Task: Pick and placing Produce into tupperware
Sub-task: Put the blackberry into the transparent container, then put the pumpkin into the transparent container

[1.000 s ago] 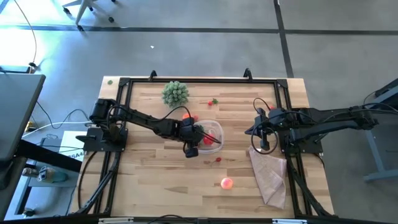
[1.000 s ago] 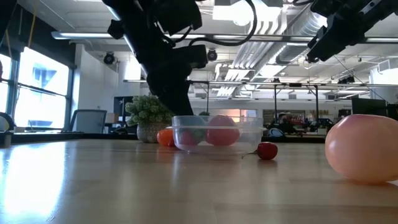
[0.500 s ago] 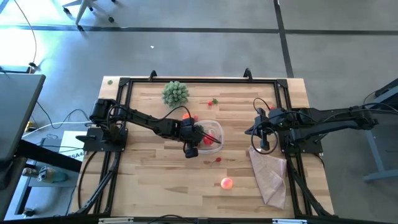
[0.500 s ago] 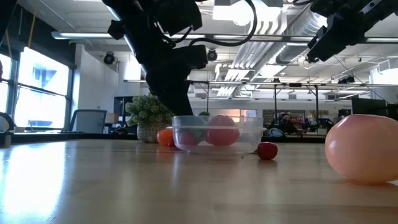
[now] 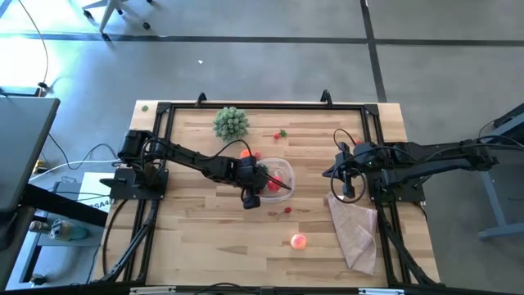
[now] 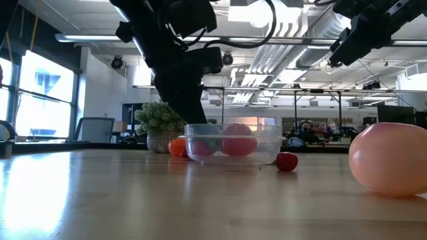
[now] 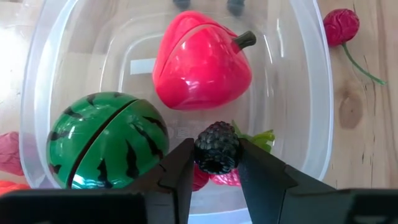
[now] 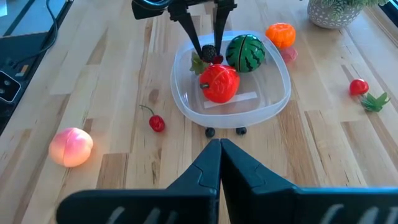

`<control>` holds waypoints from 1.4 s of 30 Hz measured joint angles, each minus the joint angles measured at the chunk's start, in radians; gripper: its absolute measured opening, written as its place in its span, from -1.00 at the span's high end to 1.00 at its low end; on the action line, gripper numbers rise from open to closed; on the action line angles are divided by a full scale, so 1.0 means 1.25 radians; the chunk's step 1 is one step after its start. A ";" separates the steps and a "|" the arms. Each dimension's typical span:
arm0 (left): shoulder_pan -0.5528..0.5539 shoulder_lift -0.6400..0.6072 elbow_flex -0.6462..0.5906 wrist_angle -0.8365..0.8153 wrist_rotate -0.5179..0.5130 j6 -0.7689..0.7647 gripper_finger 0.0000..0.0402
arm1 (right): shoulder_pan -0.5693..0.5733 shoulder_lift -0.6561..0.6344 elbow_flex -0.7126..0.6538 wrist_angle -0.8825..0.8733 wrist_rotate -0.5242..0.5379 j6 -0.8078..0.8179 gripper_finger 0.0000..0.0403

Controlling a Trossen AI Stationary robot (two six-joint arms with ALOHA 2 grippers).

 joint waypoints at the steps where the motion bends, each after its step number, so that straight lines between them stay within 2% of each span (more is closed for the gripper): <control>1: 0.000 0.000 0.000 0.000 0.000 0.000 0.43 | 0.000 0.000 0.000 0.000 0.000 0.000 1.00; 9: 0.000 0.000 0.001 -0.001 -0.007 -0.006 0.04 | 0.000 0.000 0.000 0.000 0.000 0.000 1.00; 14: 0.000 -0.001 0.035 -0.020 0.011 -0.009 -0.06 | 0.000 0.000 0.000 0.000 0.000 0.000 1.00; 24: -0.034 -0.072 0.155 -0.174 -0.008 -0.004 0.08 | 0.000 0.000 0.000 0.000 0.000 0.000 1.00; 31: -0.096 -0.218 0.163 -0.232 -0.105 0.010 0.22 | 0.000 0.000 0.000 0.000 0.000 0.000 1.00; 35: -0.119 -0.294 0.127 -0.249 -0.155 -0.008 0.28 | 0.000 0.000 0.000 -0.001 0.000 0.000 1.00; 42: -0.120 -0.393 -0.034 -0.251 -0.166 -0.073 0.31 | 0.000 -0.001 0.000 -0.001 0.000 0.000 1.00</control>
